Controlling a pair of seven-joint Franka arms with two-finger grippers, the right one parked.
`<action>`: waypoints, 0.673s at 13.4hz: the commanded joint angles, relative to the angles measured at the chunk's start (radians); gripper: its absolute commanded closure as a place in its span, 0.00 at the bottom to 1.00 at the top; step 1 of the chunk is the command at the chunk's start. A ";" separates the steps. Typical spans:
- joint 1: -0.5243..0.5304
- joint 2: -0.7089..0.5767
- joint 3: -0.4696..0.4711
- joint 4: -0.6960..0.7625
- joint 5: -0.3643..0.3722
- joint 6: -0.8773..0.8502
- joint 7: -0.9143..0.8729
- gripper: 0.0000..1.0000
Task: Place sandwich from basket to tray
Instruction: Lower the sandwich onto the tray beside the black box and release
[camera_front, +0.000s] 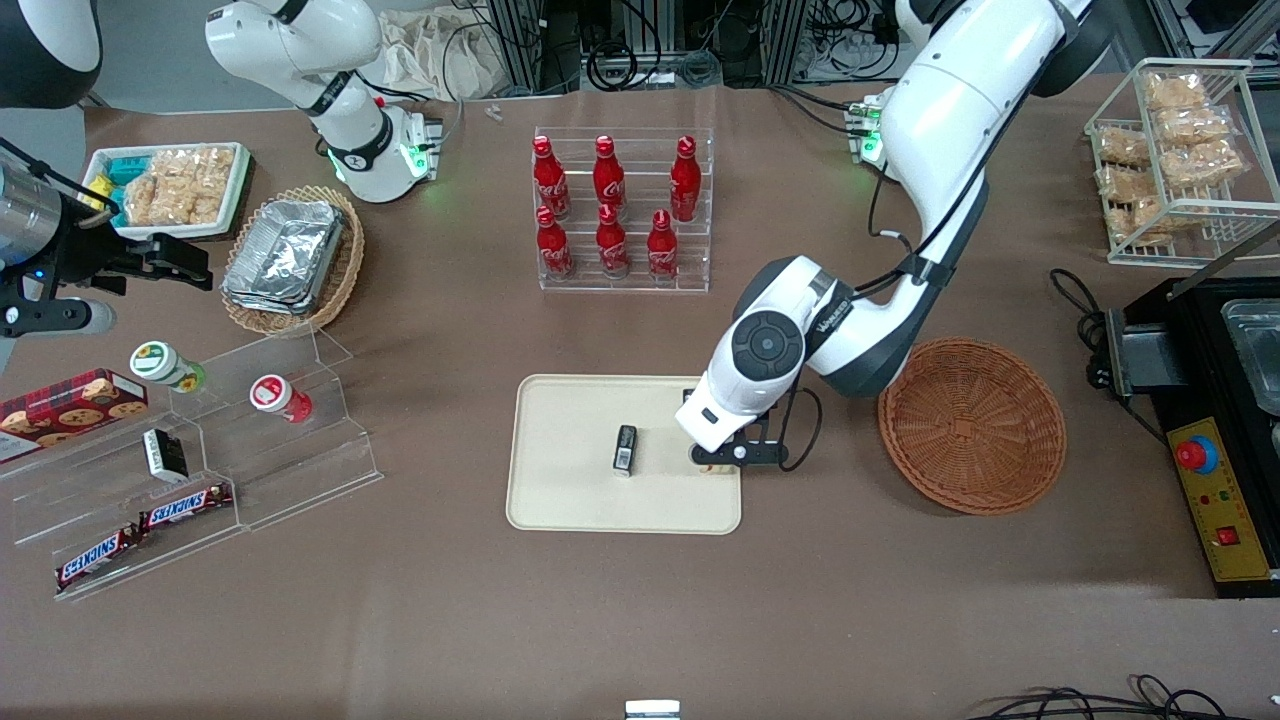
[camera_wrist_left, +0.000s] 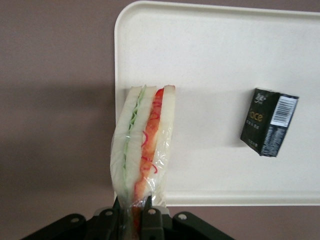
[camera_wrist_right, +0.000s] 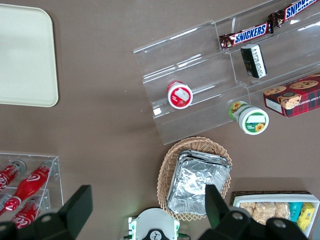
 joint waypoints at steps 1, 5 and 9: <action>-0.001 0.045 0.002 0.042 0.008 0.014 -0.009 1.00; 0.003 0.063 0.004 0.042 0.008 0.034 -0.015 0.85; 0.003 0.071 0.004 0.042 0.005 0.036 -0.024 0.60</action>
